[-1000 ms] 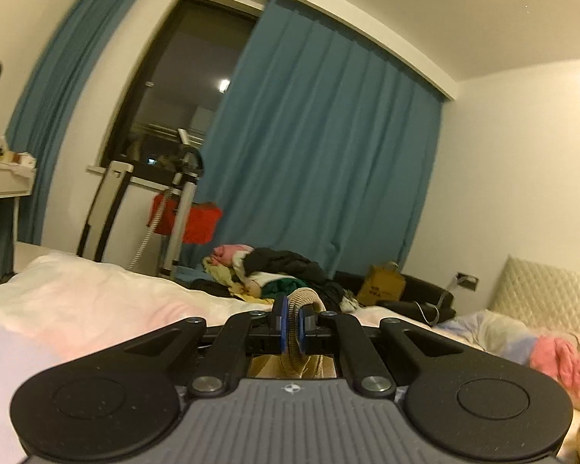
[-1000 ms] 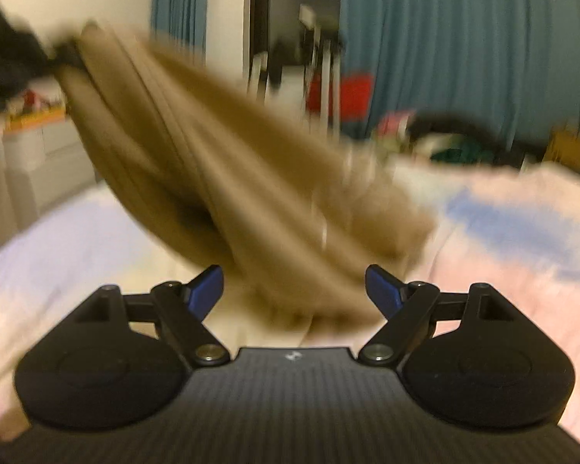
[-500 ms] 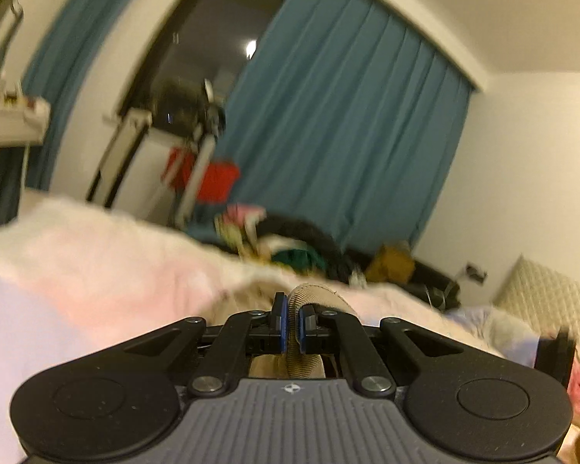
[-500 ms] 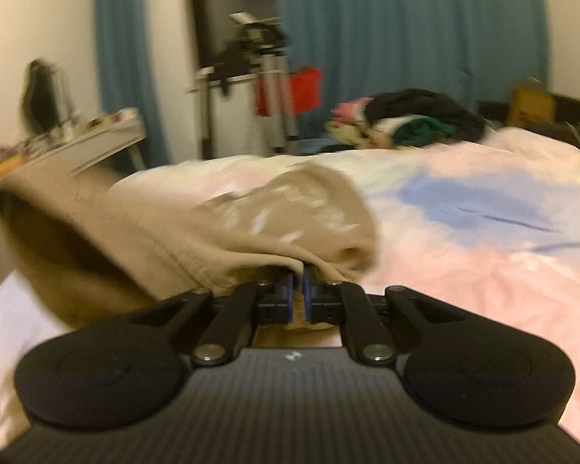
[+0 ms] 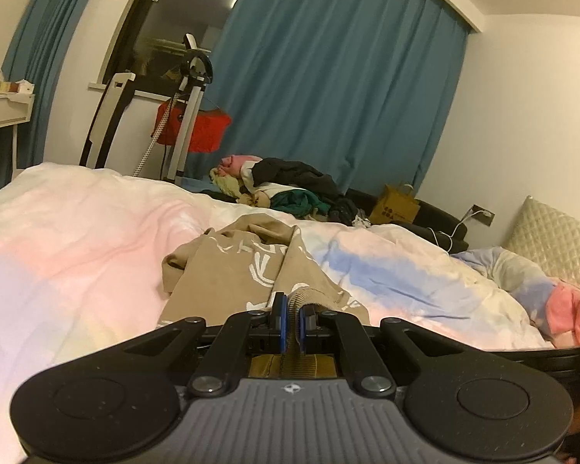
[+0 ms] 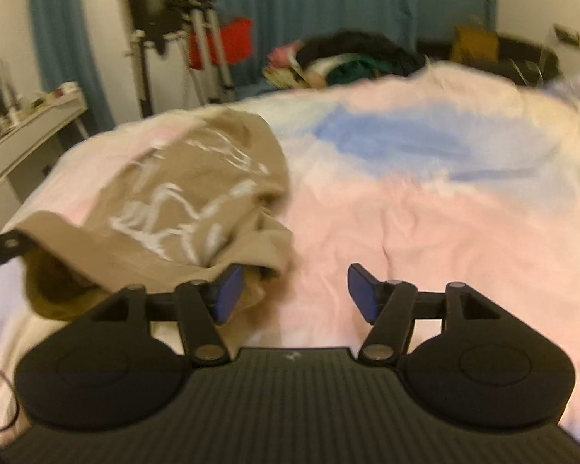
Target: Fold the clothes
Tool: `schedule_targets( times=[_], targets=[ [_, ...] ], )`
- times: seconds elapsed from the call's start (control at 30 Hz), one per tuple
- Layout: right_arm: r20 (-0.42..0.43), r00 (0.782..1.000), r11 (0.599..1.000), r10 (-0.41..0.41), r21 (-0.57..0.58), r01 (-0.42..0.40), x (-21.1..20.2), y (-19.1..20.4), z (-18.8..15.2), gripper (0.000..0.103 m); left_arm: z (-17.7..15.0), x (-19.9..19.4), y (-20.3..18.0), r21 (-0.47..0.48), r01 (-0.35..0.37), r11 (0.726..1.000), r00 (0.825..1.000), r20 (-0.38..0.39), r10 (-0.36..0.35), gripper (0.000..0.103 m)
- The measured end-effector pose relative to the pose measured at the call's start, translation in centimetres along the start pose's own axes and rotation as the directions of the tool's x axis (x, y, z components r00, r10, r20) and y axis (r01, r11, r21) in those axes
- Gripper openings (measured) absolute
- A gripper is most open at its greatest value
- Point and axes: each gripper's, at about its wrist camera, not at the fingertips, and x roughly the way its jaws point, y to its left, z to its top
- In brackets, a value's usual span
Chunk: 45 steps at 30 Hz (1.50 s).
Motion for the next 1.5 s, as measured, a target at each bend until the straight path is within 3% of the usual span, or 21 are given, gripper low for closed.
schedule_targets(
  times=[0.2,0.3,0.37,0.5,0.6,0.7,0.77,0.87,0.97,1.07,1.17,1.23,1.3,1.4,1.5],
  targets=[
    [0.032,0.996,0.989,0.08,-0.124,-0.075,-2.0,2.8,-0.5,0.063,0.7,0.9,0.1,-0.009,-0.003,1.0,1.0,0.002,0.003,0.006],
    [-0.035,0.985,0.968,0.167,-0.184,-0.171,-0.8,5.0,-1.1,0.063,0.9,1.1,0.2,-0.015,-0.003,1.0,1.0,0.013,0.003,0.006],
    [-0.074,0.981,0.954,0.182,-0.228,-0.194,1.0,6.6,-1.9,0.063,1.0,0.9,0.2,-0.014,-0.008,1.0,1.0,0.022,0.009,0.006],
    [-0.047,0.999,0.97,-0.008,-0.242,-0.004,4.1,7.5,-2.0,0.062,1.0,0.8,0.6,-0.046,0.003,0.999,1.0,0.013,-0.002,0.006],
    [0.024,0.994,0.992,-0.11,-0.053,0.112,3.8,4.1,-1.1,0.065,0.8,0.8,0.8,-0.046,-0.027,0.999,0.999,0.016,0.027,0.006],
    [0.05,0.977,0.969,-0.208,0.144,0.199,2.6,0.3,-0.8,0.086,0.7,0.8,0.4,-0.026,-0.037,0.999,0.999,0.023,0.038,0.006],
    [0.035,0.971,0.95,-0.237,0.219,0.224,2.4,-1.4,-1.0,0.087,0.4,0.9,-0.3,0.005,-0.047,0.999,0.998,0.03,0.047,0.006],
    [-0.05,0.966,0.938,-0.255,0.232,0.259,3.6,-2.3,-1.5,0.087,-0.1,0.6,-1.4,0.075,-0.084,0.994,0.995,0.059,0.08,0.006],
    [-0.072,0.966,0.931,-0.248,0.258,0.258,4.1,-2.5,-1.7,0.087,-0.2,-0.5,-1.7,0.096,-0.084,0.992,0.989,0.13,0.072,0.006],
    [0.08,0.968,0.924,-0.239,0.325,0.202,1.6,-2.7,-1.0,0.087,0.3,-2.5,-2.1,0.102,-0.065,0.993,0.968,0.247,0.038,0.006],
    [0.252,0.934,0.931,-0.251,0.328,0.162,-0.8,-2.3,-0.3,0.087,0.9,-4.3,-2.8,0.116,-0.043,0.992,0.944,0.33,0.003,0.006],
    [0.286,0.928,0.933,-0.239,0.331,0.138,-1.2,-2.2,-0.1,0.087,1.0,-5.2,-3.4,0.142,-0.027,0.99,0.928,0.37,-0.027,0.006],
    [0.244,0.95,0.943,-0.193,0.315,0.11,-0.1,-2.1,0.0,0.087,1.0,-5.3,-3.7,0.158,-0.023,0.987,0.925,0.377,-0.039,0.006],
    [0.077,0.988,0.958,-0.131,0.267,0.106,3.2,-1.8,0.0,0.087,0.6,-4.7,-3.8,0.155,-0.031,0.987,0.936,0.352,-0.025,0.006],
    [-0.009,0.985,0.952,-0.173,0.255,0.169,5.1,-1.9,-0.6,0.087,0.3,-3.4,-3.3,0.129,-0.057,0.99,0.961,0.277,0.019,0.006]
  ],
)
